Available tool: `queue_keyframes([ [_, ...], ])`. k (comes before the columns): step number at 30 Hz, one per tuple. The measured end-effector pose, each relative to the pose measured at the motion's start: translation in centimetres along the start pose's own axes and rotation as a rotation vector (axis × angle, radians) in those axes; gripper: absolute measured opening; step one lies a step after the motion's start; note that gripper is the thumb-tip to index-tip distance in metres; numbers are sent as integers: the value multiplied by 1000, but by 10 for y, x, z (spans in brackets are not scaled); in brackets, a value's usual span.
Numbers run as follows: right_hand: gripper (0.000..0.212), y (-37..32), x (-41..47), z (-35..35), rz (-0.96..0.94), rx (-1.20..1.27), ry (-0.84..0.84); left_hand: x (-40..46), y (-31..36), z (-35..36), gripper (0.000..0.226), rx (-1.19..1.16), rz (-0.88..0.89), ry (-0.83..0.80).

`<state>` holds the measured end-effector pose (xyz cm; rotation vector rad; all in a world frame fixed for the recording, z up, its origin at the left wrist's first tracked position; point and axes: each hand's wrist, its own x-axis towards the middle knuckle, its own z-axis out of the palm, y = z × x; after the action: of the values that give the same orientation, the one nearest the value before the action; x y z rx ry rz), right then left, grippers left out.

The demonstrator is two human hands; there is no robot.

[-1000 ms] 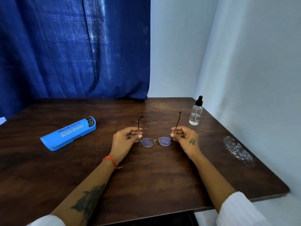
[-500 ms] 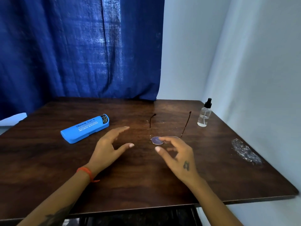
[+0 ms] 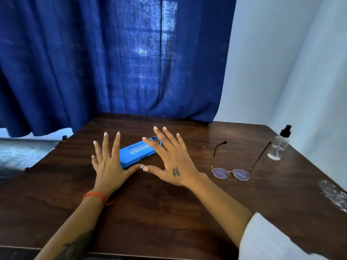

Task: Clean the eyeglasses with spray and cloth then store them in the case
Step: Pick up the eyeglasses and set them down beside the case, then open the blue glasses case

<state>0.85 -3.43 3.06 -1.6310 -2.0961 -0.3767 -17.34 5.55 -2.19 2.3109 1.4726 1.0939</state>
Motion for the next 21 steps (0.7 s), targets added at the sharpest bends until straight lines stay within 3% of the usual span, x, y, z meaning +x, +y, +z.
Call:
queue_keyframes([
  [7,80,21,61,45,-32,-133,-300,12,-11,8,124,-130,-149,-55],
  [12,77,26,83,56,-41,-120,-473,15,-16,10,104,-155,-127,-74],
  [21,59,37,53,33,-18,-3,-373,8,-8,3,57,-293,126,-3],
])
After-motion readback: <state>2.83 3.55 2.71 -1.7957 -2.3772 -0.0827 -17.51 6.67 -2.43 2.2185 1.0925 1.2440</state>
